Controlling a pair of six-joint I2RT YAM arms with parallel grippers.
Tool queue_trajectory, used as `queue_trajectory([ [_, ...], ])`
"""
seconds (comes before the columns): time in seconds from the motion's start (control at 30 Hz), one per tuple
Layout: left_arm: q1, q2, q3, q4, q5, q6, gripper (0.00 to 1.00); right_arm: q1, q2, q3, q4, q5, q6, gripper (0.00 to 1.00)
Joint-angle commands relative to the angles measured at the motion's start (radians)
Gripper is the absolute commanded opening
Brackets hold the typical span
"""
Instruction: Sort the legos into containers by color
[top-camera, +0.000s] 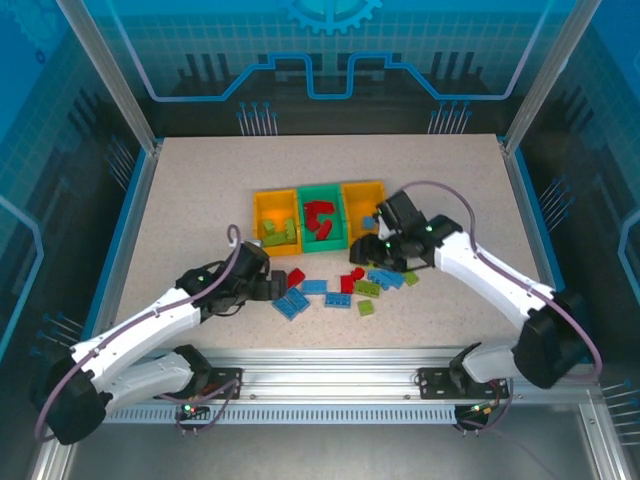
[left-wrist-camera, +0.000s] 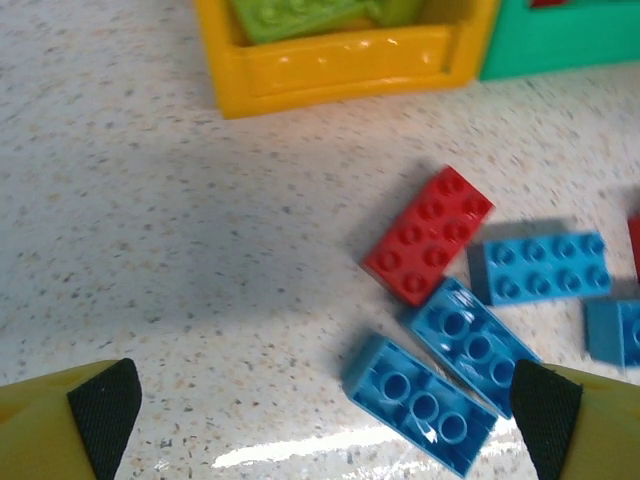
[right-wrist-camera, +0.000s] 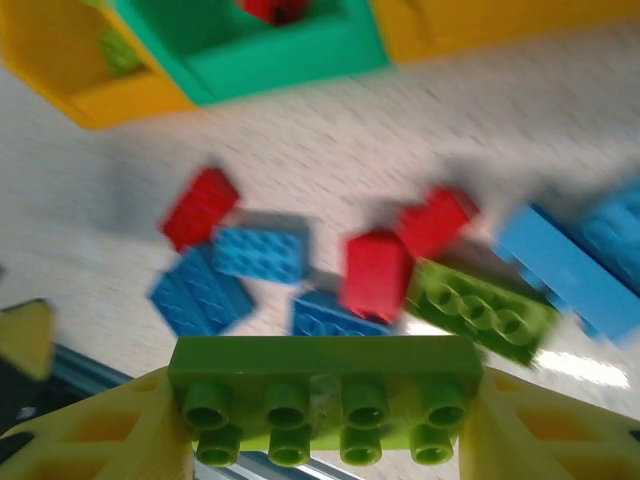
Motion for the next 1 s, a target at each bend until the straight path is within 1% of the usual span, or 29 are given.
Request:
queue_trajectory([
  [0.0, 0.064, -0.045, -0.042, 0.018, 0.074, -0.101, 0.99, -0.012, 0.139, 0.170, 0.084, -0.098, -0.058, 0.55],
  [0.1, 0.081, -0.053, -0.037, -0.014, 0.058, -0.137, 0.99, -0.034, 0.257, 0.287, 0.072, -0.090, -0.061, 0.54],
  [0.2, 0.095, -0.054, -0.036, -0.035, 0.053, -0.162, 0.99, -0.049, 0.362, 0.385, 0.062, -0.135, -0.072, 0.54],
  [0.33, 0.112, -0.040, -0.054, -0.018, 0.075, -0.183, 0.99, -0.022, 0.494, 0.555, 0.015, -0.159, -0.110, 0.53],
  [0.43, 0.118, -0.019, -0.058, -0.010, 0.083, -0.189, 0.99, -0.005, 0.575, 0.665, 0.009, -0.175, -0.092, 0.53],
  [0.7, 0.117, 0.029, -0.049, 0.012, 0.110, -0.182, 0.99, 0.038, 0.789, 0.930, 0.002, -0.270, -0.032, 0.53],
  [0.97, 0.117, 0.009, -0.062, 0.049, 0.135, -0.144, 0.99, 0.061, 1.014, 1.194, -0.083, -0.279, 0.015, 0.58],
])
